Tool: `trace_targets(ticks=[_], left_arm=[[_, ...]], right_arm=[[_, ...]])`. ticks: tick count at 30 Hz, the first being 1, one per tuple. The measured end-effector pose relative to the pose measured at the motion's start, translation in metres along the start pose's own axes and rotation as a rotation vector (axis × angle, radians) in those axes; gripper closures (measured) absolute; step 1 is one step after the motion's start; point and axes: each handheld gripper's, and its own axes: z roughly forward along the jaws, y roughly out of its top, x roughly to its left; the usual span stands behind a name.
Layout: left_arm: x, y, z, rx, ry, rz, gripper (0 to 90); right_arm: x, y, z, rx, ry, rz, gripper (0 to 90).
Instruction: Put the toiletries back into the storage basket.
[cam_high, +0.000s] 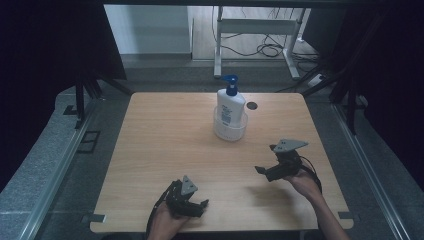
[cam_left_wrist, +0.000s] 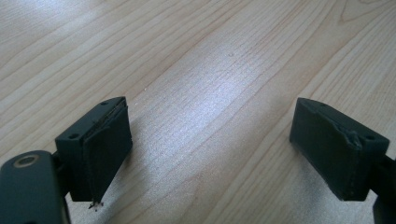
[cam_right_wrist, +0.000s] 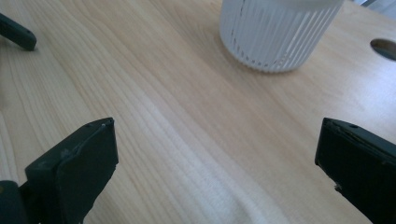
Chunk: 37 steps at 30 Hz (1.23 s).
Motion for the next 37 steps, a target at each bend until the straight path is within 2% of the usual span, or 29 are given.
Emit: trace_targets(ticks=[5,11,16,21,29,37], left_arm=[[0.000,0.000,0.000,0.000,0.001,-0.001,12.2],[0.000,0.000,0.000,0.000,0.001,-0.001,12.2],[0.000,0.000,0.000,0.000,0.001,-0.001,12.2],[0.000,0.000,0.000,0.001,0.001,-0.002,12.2],[0.000,0.000,0.000,0.001,0.002,-0.002,12.2],[0.000,0.000,0.000,0.001,0.002,-0.003,12.1]], right_arm=[[0.008,-0.017,0.004,0.002,0.001,0.024,0.0],[0.013,-0.027,0.006,0.011,0.002,0.034,0.0],[0.017,-0.037,0.008,0.033,0.006,0.042,0.0],[0.022,-0.049,0.014,0.081,0.009,0.031,0.0],[0.024,-0.058,0.023,0.137,0.019,0.042,0.0],[0.025,-0.058,0.022,0.137,0.011,0.047,0.0]])
